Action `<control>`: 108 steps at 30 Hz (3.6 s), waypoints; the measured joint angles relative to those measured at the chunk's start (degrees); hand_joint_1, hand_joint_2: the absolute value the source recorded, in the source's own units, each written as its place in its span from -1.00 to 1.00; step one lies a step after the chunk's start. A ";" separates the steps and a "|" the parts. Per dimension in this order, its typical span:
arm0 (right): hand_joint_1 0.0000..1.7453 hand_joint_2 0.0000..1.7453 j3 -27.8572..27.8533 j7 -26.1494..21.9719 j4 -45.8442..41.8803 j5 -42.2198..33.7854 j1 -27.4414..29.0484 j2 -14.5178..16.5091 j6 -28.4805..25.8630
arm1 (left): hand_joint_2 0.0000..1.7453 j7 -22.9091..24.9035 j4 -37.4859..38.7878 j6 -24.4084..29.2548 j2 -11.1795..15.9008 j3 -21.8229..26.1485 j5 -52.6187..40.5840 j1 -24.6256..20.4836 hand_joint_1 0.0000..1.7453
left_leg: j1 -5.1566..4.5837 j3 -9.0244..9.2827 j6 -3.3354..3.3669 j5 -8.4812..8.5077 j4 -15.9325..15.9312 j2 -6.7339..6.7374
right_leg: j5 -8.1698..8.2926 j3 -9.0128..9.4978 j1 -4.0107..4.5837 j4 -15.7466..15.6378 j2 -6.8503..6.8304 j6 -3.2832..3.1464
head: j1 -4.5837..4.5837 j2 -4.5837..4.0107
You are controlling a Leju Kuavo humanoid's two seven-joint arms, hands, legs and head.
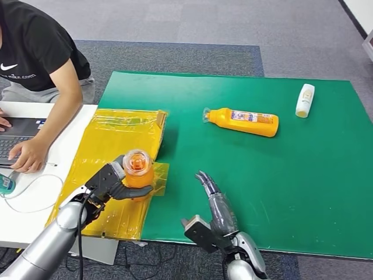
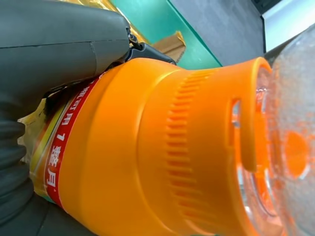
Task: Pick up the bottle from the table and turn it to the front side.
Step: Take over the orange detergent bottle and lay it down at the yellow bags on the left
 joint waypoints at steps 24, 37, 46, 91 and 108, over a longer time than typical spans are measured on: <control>-1.00 1.00 -0.46 0.42 0.00 0.73 0.96 0.13 0.59 | 1.00 1.09 -0.27 -2.18 4.32 3.17 -2.27 -0.38 1.00 | 0.08 0.03 -0.09 0.06 -0.01 0.00 | 0.09 0.01 0.10 0.01 0.00 -0.14 | 0.00 0.00; -1.00 1.00 -0.48 0.80 0.02 1.30 0.85 0.15 1.43 | 1.00 1.28 -0.14 -3.85 5.05 3.82 -2.29 -0.37 1.00 | 0.09 0.06 -0.09 0.06 -0.01 0.00 | 0.09 0.04 0.11 0.01 0.00 -0.14 | 0.00 0.00; -1.00 1.00 -0.48 1.50 0.15 1.67 0.71 0.37 2.14 | 1.00 1.27 -0.02 -4.19 5.03 3.40 -2.92 -0.57 1.00 | 0.09 0.08 -0.09 0.06 -0.01 0.00 | 0.09 0.06 0.11 0.01 0.00 -0.14 | 0.00 0.00; -1.00 1.00 -0.26 2.58 3.32 1.54 -0.22 1.27 4.01 | 1.00 4.25 3.54 -3.21 6.22 4.32 -7.35 -2.62 1.00 | 0.15 0.41 -0.28 0.15 -0.05 0.03 | 0.20 0.29 0.18 0.10 0.09 -0.35 | 0.00 0.00; -1.00 1.00 0.09 2.04 5.08 1.50 -1.31 2.16 4.28 | 1.00 4.77 8.44 -2.98 3.05 3.58 -8.88 -5.77 1.00 | 0.15 0.52 -0.21 0.22 -0.06 -0.01 | 0.22 0.49 0.17 0.10 -0.02 -0.34 | 0.00 0.00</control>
